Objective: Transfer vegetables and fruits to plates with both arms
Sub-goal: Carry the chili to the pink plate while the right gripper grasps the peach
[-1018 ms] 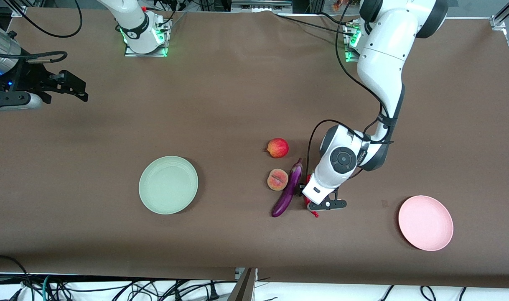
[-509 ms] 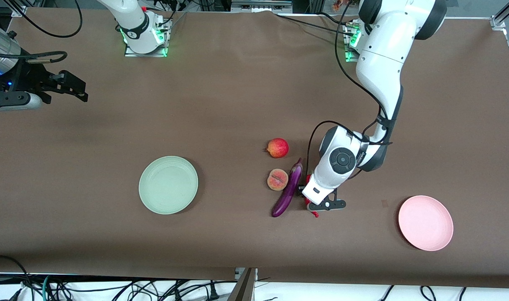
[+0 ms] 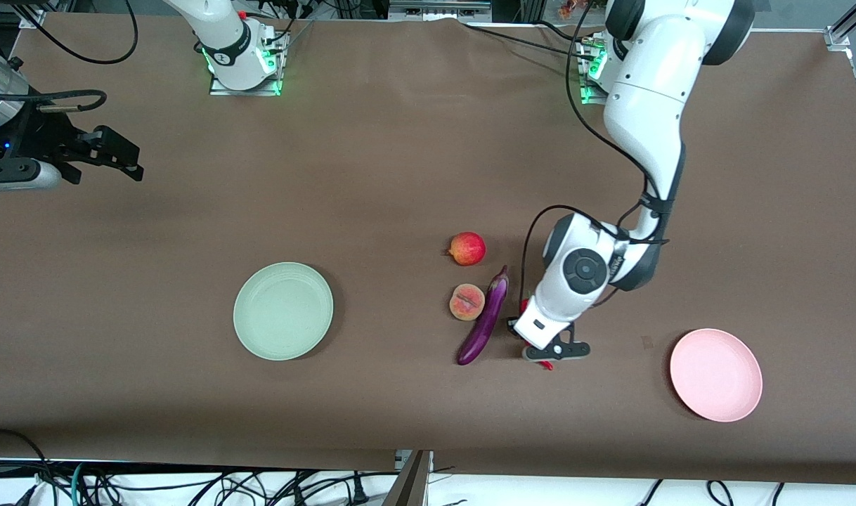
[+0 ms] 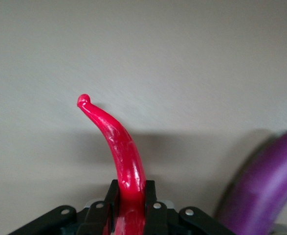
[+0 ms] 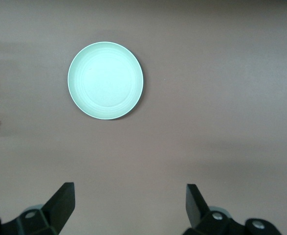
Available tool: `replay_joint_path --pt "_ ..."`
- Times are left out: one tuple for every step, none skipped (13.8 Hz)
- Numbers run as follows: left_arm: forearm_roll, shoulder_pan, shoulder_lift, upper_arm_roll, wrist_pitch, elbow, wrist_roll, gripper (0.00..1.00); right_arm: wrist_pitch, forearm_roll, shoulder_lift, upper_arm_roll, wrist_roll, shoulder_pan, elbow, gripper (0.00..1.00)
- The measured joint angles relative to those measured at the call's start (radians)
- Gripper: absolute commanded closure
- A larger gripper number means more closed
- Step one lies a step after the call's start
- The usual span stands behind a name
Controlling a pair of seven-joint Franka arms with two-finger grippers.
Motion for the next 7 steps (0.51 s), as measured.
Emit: replay_joint_path --pt "0.000 0.033 -0.014 0.004 -0.022 0.004 0.068 1.00 0.002 0.000 0.000 0.000 0.000 0.000 0.000 0.00" --pt "0.000 0.074 -0.028 0.007 -0.036 0.005 0.152 1.00 0.003 0.000 0.001 -0.001 0.000 0.000 0.000 0.00" --pt "0.000 0.123 -0.041 0.009 -0.053 0.005 0.245 1.00 0.000 0.000 0.008 -0.002 0.000 -0.001 -0.002 0.00" --pt "0.000 0.178 -0.050 0.010 -0.068 0.005 0.338 1.00 -0.010 0.000 0.028 -0.001 -0.002 0.000 -0.008 0.00" --pt "0.000 0.233 -0.054 0.009 -0.076 0.005 0.425 1.00 -0.019 0.001 0.061 0.002 -0.005 0.003 -0.015 0.00" --pt "0.000 0.282 -0.054 0.008 -0.079 0.004 0.500 1.00 -0.019 0.005 0.100 0.007 -0.005 0.010 -0.017 0.00" --pt "0.000 0.324 -0.054 0.006 -0.079 0.003 0.562 1.00 -0.004 0.011 0.138 0.012 -0.004 0.029 -0.017 0.00"
